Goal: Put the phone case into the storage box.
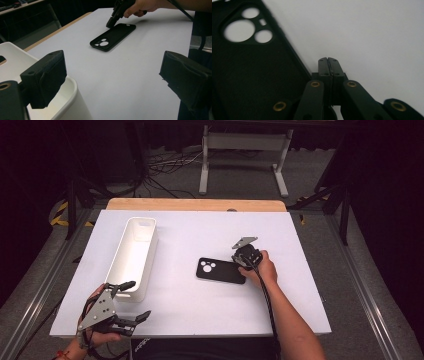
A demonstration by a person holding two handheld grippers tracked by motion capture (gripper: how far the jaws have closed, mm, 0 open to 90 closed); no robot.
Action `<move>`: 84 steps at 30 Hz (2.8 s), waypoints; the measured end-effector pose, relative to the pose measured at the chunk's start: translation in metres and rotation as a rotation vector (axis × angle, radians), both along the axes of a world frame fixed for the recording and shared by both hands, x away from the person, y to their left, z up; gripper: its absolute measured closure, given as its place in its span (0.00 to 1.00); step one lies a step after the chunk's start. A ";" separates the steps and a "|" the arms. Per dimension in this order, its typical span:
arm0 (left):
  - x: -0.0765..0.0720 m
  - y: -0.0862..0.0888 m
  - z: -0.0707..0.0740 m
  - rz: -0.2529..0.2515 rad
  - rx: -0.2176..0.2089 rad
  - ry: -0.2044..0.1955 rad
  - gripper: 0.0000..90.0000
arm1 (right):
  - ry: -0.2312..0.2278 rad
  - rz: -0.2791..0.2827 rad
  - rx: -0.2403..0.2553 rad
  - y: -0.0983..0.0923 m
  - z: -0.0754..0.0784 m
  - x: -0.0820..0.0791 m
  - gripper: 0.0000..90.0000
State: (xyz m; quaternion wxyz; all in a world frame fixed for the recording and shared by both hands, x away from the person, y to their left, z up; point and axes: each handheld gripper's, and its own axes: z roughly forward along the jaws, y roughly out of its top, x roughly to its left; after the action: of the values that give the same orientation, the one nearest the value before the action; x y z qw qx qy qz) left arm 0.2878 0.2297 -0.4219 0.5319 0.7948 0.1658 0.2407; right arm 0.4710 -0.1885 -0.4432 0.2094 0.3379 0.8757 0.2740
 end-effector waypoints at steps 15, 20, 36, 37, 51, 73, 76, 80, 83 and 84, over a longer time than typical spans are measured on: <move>0.001 0.002 0.002 0.005 -0.014 0.009 0.08 | 0.021 0.062 0.006 -0.003 -0.001 -0.042 1.00; -0.001 0.002 0.002 0.005 -0.018 0.007 0.08 | 0.027 0.085 0.022 -0.003 -0.001 -0.053 1.00; 0.001 0.001 0.001 0.002 -0.018 0.022 0.08 | 0.026 0.155 0.034 0.006 -0.002 -0.069 1.00; 0.001 0.001 0.001 0.002 -0.020 0.021 0.08 | 0.025 0.157 0.031 0.006 -0.003 -0.069 1.00; 0.000 0.002 0.000 0.006 -0.016 0.021 0.08 | 0.032 0.197 0.034 0.014 -0.004 -0.076 1.00; 0.000 0.002 0.000 -0.006 -0.006 0.024 0.08 | 0.040 0.211 0.066 0.020 -0.002 -0.078 0.96; 0.000 0.002 0.001 -0.007 -0.012 0.028 0.08 | 0.033 0.183 0.098 0.016 0.003 -0.076 0.94; 0.000 0.000 0.001 -0.009 -0.011 0.028 0.08 | 0.016 0.152 0.127 0.012 0.013 -0.072 0.88; -0.001 -0.001 0.000 -0.013 -0.011 0.030 0.08 | 0.007 0.141 0.137 0.014 0.018 -0.065 0.82; 0.000 -0.001 0.000 -0.016 -0.011 0.032 0.08 | 0.005 0.139 0.135 0.015 0.020 -0.062 0.78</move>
State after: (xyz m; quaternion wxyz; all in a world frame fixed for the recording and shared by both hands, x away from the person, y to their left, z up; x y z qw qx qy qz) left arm 0.2875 0.2289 -0.4214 0.5356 0.7968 0.1691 0.2229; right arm 0.4086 -0.1738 -0.4235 0.1644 0.2905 0.8772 0.3452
